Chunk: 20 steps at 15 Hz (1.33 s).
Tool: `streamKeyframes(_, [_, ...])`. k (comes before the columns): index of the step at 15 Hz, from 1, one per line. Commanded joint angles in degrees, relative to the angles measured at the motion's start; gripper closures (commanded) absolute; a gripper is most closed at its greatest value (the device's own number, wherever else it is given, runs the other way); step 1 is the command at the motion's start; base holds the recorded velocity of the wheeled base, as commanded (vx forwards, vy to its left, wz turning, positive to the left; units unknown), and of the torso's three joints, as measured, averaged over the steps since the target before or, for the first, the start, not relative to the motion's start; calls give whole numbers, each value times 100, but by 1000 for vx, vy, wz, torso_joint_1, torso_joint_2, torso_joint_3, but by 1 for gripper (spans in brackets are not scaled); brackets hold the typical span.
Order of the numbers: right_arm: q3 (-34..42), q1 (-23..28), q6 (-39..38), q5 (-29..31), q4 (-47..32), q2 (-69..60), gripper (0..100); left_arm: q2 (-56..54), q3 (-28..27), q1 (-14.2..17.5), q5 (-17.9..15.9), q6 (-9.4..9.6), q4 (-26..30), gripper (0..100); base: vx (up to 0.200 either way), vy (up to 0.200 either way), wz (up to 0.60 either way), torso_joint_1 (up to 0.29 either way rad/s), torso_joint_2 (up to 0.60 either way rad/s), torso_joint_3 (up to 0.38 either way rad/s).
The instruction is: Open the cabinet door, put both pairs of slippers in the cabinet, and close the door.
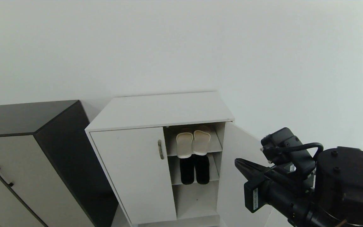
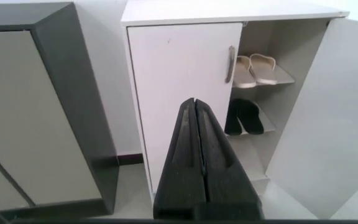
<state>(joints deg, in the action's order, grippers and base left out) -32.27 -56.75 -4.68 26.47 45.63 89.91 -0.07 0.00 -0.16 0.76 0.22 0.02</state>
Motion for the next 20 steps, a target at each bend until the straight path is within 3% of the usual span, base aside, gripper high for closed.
streamKeyframes(1, [72, 59, 55, 8, 86, 36, 100, 7, 0, -2, 12, -4, -2, 100, 0, 0, 0, 0, 0, 0])
streamKeyframes(4, [-403, 516, 20, 43, -204, 36, 100, 7, 0, -2, 12, -4, -2, 100, 0, 0, 0, 0, 0, 0])
streamKeyframes(6, [-1018, 1140, -358, 43, -1267, 9, 100, 7, 0, -2, 12, -4, -2, 100, -100, 0, 0, 1, 1, -4])
streamKeyframes(9, [-1581, 1860, -551, 52, -1997, 203, 100, 7, 0, -2, 12, 4, -2, 100, -200, 0, 0, 4, 7, -2])
streamKeyframes(11, [-1625, 2273, -560, 43, -1970, 423, 100, 7, 0, -2, 12, 4, -2, 100, -100, 0, 0, -1, 1, 1])
streamKeyframes(14, [-1642, 2423, -534, 25, -1583, 695, 100, 7, 0, -2, 4, 4, -2, 100, 0, 0, 0, 0, 0, 0])
streamKeyframes(20, [-2416, 3240, -516, -1, -1469, 1794, 100, 7, 0, -2, 4, 4, -2, 100, 0, 0, 0, 0, 0, 0])
